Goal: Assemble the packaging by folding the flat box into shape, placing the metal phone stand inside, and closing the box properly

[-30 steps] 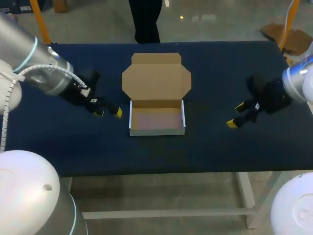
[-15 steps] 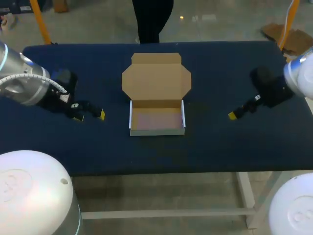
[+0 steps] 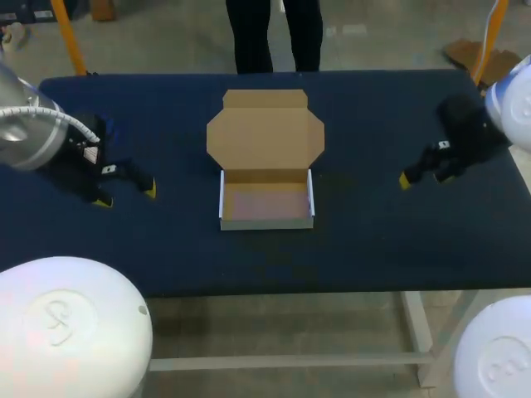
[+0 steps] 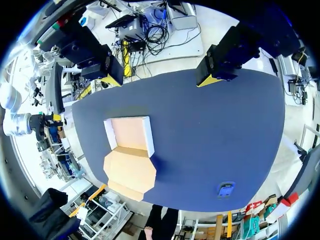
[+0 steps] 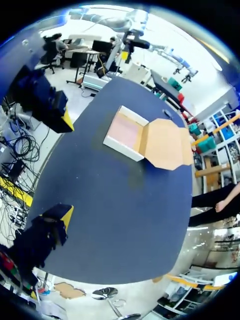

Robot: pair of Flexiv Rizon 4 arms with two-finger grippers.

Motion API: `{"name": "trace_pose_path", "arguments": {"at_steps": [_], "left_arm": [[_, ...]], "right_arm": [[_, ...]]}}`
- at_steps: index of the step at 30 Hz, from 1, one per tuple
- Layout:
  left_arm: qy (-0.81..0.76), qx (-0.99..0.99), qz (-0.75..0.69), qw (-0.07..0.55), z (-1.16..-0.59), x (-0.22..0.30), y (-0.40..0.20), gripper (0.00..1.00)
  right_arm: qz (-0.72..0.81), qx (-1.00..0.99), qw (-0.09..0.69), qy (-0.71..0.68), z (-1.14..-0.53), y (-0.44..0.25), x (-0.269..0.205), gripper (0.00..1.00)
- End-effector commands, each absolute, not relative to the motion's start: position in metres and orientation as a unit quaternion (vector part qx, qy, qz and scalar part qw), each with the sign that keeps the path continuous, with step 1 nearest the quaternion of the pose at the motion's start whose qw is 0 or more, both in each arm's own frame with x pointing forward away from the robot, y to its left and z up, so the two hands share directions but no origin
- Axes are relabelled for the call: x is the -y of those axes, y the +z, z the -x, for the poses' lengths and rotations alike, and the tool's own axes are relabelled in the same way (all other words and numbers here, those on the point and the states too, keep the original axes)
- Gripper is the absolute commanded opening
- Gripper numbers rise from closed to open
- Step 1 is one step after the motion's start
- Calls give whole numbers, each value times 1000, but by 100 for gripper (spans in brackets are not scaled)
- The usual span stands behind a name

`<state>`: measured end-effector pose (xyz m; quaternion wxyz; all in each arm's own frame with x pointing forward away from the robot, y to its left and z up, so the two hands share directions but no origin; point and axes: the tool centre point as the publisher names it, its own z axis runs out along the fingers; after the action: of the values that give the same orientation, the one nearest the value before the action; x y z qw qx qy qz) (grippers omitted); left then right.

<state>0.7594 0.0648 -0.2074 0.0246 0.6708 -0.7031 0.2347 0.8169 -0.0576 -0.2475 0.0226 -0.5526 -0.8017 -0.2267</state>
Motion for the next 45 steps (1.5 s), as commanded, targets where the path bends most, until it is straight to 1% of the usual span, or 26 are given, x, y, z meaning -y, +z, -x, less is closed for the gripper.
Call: {"name": "trace_pose_path", "arguments": {"at_steps": [1, 7, 19, 32, 45], "left_arm": [[203, 701, -684, 2, -745, -71, -184, 100], [190, 692, -696, -2, -736, -74, -176, 100], [162, 691, -705, 2, -728, -77, -165, 100], [155, 684, -713, -9, -724, -76, -165, 100], [150, 680, -717, -6, -736, -82, -176, 100]], "right_arm": [[574, 789, 27, -218, -807, -233, 64, 100], [606, 770, 27, -199, -796, -226, 71, 100], [624, 759, 20, -183, -780, -214, 79, 100], [636, 752, 23, -171, -782, -216, 84, 100], [636, 752, 23, -171, -782, -216, 84, 100]]}}
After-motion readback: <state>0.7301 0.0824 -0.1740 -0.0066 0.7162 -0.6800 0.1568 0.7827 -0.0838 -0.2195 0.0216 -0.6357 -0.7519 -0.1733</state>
